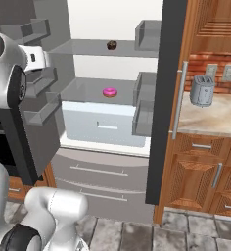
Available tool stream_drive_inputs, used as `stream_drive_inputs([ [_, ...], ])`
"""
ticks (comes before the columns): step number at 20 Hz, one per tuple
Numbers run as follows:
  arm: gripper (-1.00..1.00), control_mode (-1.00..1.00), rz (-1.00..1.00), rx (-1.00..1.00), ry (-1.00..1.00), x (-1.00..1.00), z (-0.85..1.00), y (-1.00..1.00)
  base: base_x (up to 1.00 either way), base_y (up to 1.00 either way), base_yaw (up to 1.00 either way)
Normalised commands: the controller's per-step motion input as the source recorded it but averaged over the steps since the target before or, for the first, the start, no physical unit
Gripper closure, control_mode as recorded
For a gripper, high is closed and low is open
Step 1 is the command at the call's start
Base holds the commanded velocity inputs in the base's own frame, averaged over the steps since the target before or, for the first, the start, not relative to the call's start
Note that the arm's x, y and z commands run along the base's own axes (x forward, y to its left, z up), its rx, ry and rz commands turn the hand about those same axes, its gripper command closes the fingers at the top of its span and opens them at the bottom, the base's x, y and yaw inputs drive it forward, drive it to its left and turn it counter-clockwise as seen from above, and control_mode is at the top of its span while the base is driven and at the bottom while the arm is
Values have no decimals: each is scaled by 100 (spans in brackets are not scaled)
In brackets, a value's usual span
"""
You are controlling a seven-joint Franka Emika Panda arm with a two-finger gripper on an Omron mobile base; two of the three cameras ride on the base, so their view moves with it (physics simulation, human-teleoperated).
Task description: Take the cupcake and donut from the fridge and place them on the empty tray on the dining counter.
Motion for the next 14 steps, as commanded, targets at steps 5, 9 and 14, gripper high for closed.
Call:
stream_drive_inputs([
  [5,-100,-100,-39,-4,0,-90,-44,-81,0,0,0],
  [9,-100,-100,-25,0,-8,-53,-64,-63,0,0,0],
  [14,-100,-100,-3,0,-11,-2,-78,-27,0,0,0],
])
